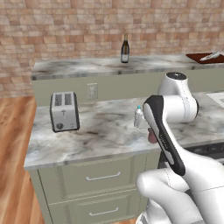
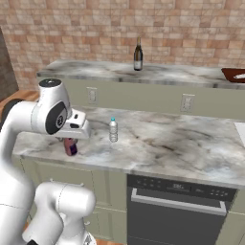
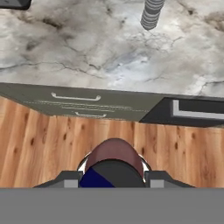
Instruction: Place the drinks on the dining counter in a tight cluster.
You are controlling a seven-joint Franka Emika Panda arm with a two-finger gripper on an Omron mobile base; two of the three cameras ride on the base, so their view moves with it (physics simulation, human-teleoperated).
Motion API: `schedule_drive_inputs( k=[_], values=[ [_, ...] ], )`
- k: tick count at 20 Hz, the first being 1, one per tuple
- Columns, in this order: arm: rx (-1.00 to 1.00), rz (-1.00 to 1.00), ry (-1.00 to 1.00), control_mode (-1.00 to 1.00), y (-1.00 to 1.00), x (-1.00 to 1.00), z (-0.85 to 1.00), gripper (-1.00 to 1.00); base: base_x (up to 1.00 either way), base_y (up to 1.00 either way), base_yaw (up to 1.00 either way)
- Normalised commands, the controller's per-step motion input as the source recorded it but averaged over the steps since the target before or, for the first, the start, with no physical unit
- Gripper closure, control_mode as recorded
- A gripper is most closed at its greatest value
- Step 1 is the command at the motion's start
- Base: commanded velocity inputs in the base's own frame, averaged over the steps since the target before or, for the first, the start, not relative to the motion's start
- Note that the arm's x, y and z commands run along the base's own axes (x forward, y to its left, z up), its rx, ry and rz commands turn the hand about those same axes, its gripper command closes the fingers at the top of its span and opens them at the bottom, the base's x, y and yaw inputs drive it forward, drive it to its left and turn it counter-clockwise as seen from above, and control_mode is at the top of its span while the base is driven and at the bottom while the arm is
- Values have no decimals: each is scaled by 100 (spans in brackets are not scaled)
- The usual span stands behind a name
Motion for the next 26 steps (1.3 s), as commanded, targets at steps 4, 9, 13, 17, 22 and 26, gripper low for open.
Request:
schedule_drive_inputs(
  k=[4,9,13,17,22,26],
  values=[
    [0,0,0,100,0,0,0,100,-71,34,-3],
    [0,0,0,100,0,0,0,100,-56,89,-29],
    [0,0,0,100,0,0,0,100,-7,100,-51],
    [0,0,0,100,0,0,0,100,0,100,-52],
    [0,0,0,100,0,0,0,100,2,100,-49],
    [0,0,0,100,0,0,0,100,0,100,-52]
  ],
)
